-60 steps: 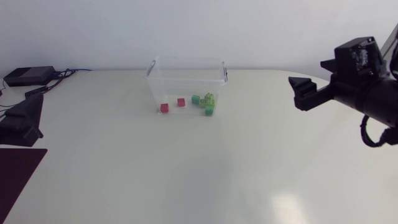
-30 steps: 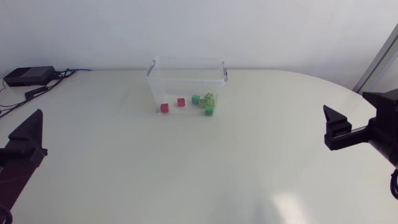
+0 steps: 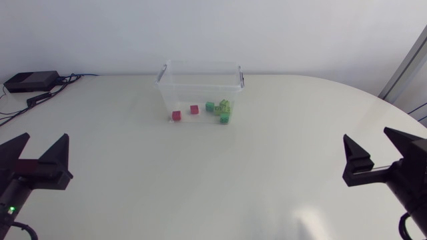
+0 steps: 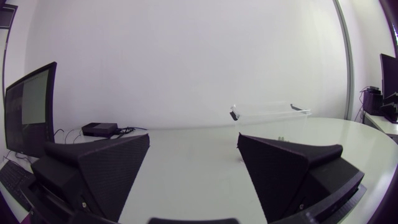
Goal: Place the duplo bricks in the container
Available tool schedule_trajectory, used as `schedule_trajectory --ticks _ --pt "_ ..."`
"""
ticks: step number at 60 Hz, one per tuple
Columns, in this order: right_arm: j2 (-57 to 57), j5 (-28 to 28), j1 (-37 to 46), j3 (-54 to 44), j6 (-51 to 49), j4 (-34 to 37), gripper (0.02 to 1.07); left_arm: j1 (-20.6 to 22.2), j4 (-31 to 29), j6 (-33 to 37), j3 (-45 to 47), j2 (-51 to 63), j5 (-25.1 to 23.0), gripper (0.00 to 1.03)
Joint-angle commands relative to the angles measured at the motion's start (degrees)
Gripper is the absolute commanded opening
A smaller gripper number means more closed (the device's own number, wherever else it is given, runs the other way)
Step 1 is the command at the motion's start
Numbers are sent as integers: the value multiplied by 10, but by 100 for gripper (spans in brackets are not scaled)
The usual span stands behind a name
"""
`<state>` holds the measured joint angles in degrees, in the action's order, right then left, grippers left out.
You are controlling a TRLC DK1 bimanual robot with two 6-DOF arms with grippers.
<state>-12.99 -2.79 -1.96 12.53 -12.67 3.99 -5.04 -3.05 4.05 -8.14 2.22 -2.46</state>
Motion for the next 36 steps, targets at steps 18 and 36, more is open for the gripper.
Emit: schedule_trajectory --ticks 18,36 --pt "119 25 18 -115 117 -37 103 46 28 -38 75 -21 23 99" --pt "130 28 20 -125 127 -40 103 50 30 -41 81 -22 25 99"
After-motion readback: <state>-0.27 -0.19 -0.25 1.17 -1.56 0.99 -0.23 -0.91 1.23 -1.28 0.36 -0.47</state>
